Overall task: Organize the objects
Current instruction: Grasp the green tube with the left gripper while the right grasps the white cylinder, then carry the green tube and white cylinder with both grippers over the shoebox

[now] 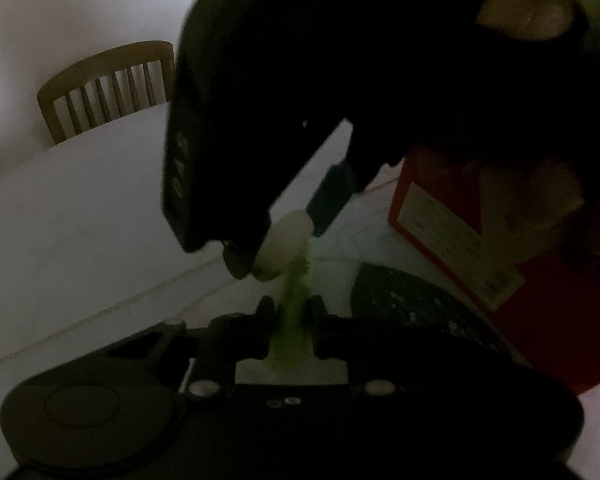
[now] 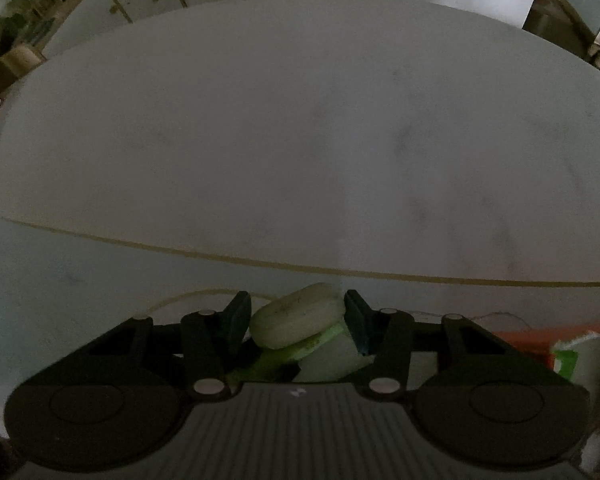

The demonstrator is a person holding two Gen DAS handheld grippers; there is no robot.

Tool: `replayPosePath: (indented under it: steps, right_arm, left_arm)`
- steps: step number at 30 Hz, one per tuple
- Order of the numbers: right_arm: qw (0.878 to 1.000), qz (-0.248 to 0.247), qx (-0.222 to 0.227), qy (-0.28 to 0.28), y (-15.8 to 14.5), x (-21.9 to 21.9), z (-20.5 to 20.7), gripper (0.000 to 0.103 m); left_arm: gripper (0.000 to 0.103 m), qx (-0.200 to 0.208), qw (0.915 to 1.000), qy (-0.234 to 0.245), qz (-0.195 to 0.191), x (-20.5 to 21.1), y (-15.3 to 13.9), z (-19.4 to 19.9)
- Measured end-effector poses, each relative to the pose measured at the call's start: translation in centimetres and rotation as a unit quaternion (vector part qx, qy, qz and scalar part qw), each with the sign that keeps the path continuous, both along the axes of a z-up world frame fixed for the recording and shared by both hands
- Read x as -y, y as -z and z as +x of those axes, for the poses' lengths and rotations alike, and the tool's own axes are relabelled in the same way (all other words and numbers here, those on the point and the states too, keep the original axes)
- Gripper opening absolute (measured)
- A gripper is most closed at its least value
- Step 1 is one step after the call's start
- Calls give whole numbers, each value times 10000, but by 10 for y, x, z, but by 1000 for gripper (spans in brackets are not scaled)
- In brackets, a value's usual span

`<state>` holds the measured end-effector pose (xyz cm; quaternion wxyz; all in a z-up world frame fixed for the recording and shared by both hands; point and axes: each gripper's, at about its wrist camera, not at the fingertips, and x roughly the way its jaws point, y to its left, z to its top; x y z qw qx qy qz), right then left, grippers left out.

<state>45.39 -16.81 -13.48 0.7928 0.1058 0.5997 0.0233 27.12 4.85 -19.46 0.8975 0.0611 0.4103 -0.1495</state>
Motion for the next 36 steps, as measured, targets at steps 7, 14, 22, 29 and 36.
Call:
replayPosePath:
  steps: [7,14,22,29,36]
  right_arm:
    - [9998,65,203,64,-21,-14,-17,50]
    - [9984,268,496,-5,-54,-19,-68,50]
    - [9969,383,691,35,-72,-20,-117,50]
    - [9946,444,931,98,-91,-2,-172,50]
    - [9920,523,1133,167,-104,25,-224,50]
  left_arm:
    - [14,-107,9998,50,-185,-7,-10,-18]
    - [14,-267,9990,-27,-357,-5,-31,-32]
    - [14,-344,9981,-156,-493,11,-43,-55]
    - [14,-354,9976,-54,-588,23,-77,-78]
    - [14,-337,9978,-11,-564,43,-98,-93]
